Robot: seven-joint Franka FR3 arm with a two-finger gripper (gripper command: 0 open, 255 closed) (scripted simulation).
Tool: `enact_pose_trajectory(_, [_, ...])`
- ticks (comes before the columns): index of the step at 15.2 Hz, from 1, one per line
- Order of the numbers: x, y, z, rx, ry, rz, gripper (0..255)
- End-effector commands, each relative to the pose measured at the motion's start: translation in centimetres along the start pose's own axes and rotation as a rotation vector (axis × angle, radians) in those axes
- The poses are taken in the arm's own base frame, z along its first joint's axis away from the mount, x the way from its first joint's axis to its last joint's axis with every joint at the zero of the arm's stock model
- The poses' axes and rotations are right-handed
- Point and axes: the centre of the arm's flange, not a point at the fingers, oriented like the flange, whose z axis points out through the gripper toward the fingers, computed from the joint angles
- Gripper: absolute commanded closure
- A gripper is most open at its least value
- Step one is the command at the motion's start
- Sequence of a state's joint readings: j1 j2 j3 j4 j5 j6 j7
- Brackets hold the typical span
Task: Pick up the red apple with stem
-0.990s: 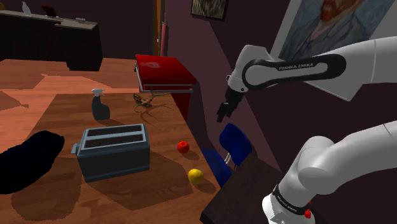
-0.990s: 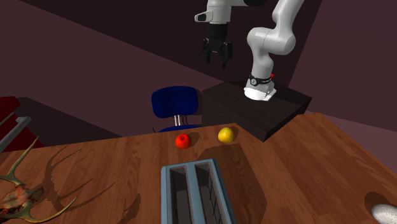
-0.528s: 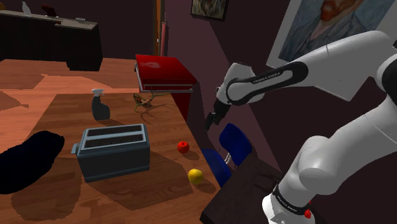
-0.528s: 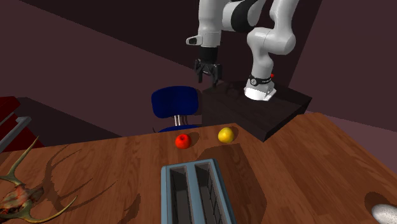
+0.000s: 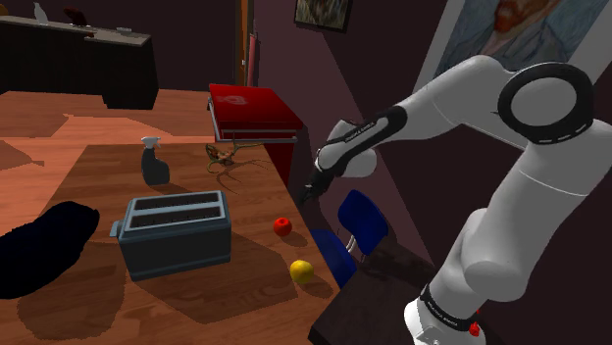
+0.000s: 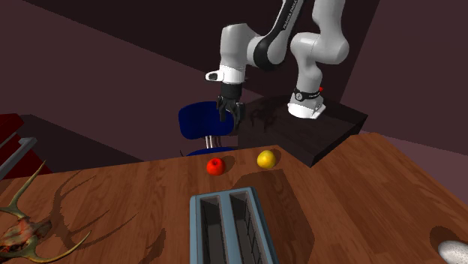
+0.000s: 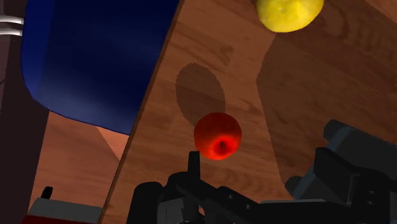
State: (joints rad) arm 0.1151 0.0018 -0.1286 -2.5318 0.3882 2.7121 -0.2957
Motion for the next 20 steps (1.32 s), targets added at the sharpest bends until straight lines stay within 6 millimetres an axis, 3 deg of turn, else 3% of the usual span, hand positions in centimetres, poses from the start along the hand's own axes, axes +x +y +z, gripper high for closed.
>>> enact_pose_trajectory(1, [0.6,0.2,2.5,0.008,0.018,0.013,0])
enact_pose_trajectory(10, [5.5,1.6,12.8,0.052,0.095,0.063,0])
enact_pose_trajectory(18, [4.8,2.3,16.9,0.052,0.096,0.064,0])
enact_pose_trajectory(20, [4.8,2.3,16.9,0.052,0.096,0.064,0])
